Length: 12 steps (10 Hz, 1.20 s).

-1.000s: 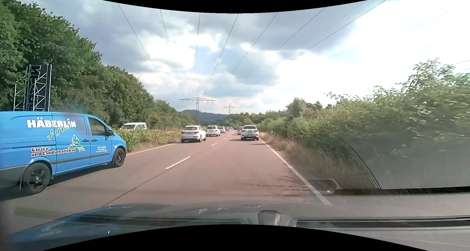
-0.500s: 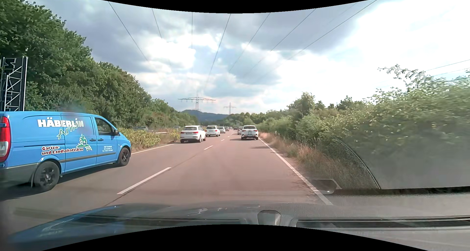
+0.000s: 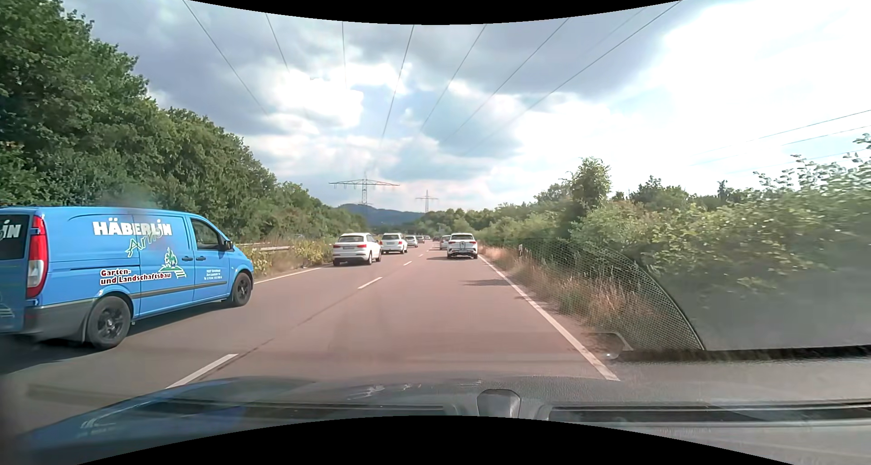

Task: Follow the waypoints while adhering to traffic rules and regulations

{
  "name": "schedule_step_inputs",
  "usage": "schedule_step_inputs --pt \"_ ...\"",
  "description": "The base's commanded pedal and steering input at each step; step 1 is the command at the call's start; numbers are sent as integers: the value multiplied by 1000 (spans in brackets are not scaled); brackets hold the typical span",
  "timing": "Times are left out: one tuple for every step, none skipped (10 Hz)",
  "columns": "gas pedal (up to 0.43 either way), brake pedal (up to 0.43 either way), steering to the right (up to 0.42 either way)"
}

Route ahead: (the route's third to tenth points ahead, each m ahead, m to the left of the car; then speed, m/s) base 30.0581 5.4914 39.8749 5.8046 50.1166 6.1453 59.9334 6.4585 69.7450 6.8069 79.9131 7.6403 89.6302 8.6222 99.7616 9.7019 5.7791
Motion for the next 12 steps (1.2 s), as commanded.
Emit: schedule_step_inputs --pt "130 0 -1" --pt "130 0 -2" --pt "130 0 -2" --pt "138 0 -3" --pt "138 0 -3" --pt "138 0 -3" --pt "138 0 -3" --pt "138 0 -3" --pt "138 0 -3" --pt "138 0 -3" --pt "138 0 -3" --pt "138 0 0"
